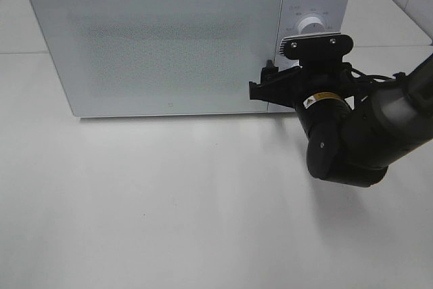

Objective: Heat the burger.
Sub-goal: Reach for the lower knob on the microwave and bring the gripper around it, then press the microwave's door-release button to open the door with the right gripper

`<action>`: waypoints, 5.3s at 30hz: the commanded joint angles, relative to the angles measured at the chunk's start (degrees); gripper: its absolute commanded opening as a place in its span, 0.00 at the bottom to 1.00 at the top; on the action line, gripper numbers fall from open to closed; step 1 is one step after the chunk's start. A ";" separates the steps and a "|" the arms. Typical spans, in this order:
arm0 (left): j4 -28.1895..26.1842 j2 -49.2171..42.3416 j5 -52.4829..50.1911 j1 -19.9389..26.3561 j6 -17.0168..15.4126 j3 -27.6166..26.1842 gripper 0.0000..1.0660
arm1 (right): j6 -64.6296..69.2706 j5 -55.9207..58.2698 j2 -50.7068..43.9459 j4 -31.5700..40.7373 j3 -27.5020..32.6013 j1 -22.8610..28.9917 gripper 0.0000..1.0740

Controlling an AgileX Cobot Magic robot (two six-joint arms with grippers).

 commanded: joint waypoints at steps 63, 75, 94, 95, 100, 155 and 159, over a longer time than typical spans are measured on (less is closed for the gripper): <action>0.06 -0.63 0.11 -0.17 -0.40 0.06 0.93 | 102.44 -12.61 0.17 -12.38 -0.52 -1.09 0.00; 0.06 -0.63 0.11 -0.17 -0.40 0.06 0.93 | 102.90 -12.55 0.17 -12.38 -0.52 -1.09 0.00; 0.06 -0.63 0.11 -0.17 -0.40 0.06 0.93 | 96.31 -12.55 0.17 -5.44 -0.52 -1.09 0.08; 0.06 -0.63 0.11 -0.17 -0.40 0.06 0.93 | 95.86 -12.55 0.17 -4.76 -0.52 -1.09 0.10; 0.06 -0.63 0.11 -0.17 -0.40 0.06 0.93 | 94.94 -12.55 0.17 -2.01 -0.52 -1.09 0.19; 0.06 -0.63 0.11 -0.17 -0.40 0.06 0.93 | 86.75 -7.51 -16.84 -17.25 20.05 -0.97 0.62; 0.06 -0.63 0.11 -0.17 -0.40 0.06 0.93 | 75.63 1.72 -25.27 -17.93 20.40 -1.09 0.62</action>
